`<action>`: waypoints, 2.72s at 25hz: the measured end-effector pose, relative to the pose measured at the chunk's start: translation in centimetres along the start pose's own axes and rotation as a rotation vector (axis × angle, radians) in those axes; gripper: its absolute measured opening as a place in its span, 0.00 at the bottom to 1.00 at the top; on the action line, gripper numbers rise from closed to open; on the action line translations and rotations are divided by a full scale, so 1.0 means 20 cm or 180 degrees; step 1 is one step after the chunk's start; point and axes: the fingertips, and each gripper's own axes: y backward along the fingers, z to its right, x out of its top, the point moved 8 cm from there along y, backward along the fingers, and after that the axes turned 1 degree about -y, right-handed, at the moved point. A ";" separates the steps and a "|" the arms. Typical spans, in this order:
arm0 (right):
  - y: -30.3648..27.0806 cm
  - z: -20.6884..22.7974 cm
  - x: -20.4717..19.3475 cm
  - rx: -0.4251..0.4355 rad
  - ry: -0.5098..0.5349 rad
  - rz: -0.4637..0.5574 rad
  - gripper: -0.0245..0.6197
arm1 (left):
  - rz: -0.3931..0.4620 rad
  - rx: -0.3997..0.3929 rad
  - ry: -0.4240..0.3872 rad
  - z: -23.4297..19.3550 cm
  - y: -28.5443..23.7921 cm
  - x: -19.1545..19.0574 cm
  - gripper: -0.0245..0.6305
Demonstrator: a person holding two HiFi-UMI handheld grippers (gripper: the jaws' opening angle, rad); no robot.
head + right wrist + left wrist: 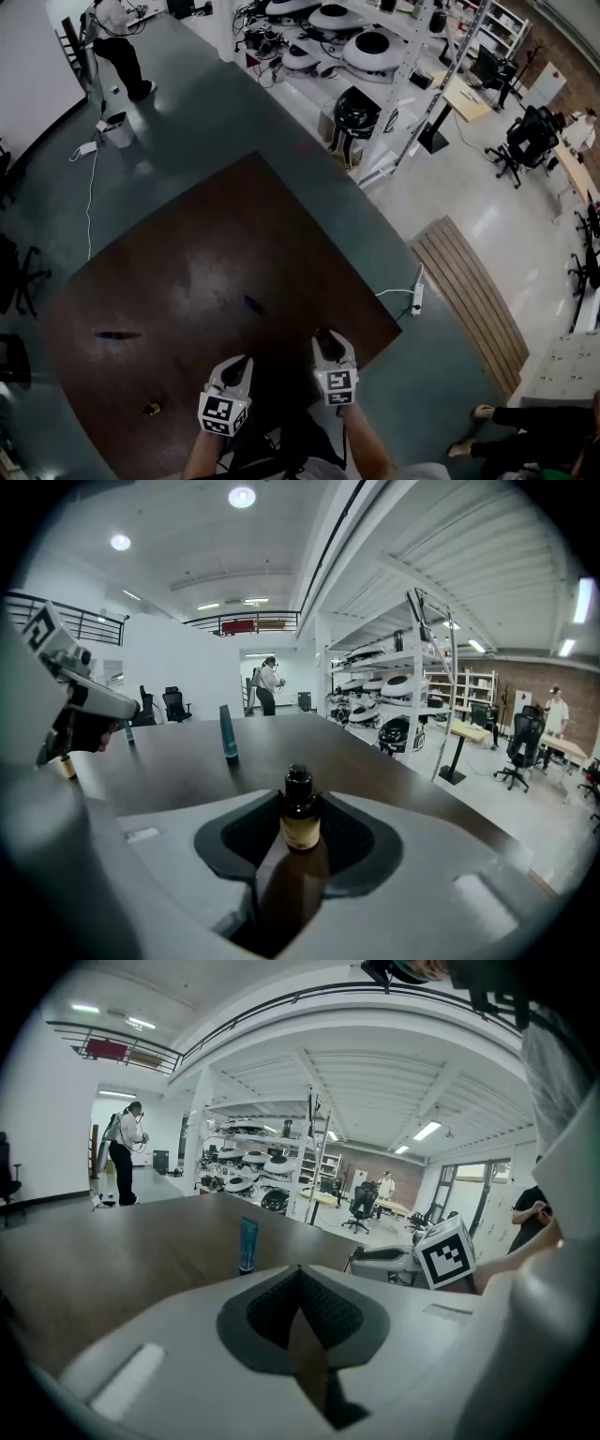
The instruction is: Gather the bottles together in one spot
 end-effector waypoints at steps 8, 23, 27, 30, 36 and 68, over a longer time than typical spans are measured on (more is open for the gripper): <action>0.06 -0.02 0.10 0.0039 0.0059 0.0125 0.24 | 0.0077 0.0032 -0.0019 0.01 0.05 0.01 0.04; 0.15 -0.39 0.37 0.0668 0.0495 0.0392 0.24 | 0.0355 0.0528 0.0067 -0.05 0.42 -0.08 0.04; 0.15 -0.55 0.42 0.0957 0.0623 0.0445 0.24 | 0.0426 0.0737 0.0140 -0.08 0.55 -0.11 0.04; 0.15 -0.69 0.45 0.1158 0.0691 0.0443 0.24 | 0.0466 0.0919 0.0220 -0.11 0.67 -0.15 0.04; 0.12 -0.91 0.51 0.1475 0.0870 0.0464 0.24 | 0.0511 0.1279 0.0397 -0.19 0.89 -0.22 0.04; 0.10 -1.89 0.30 0.2780 0.1331 0.0182 0.24 | 0.0707 0.2241 0.0922 -0.45 1.58 -0.62 0.04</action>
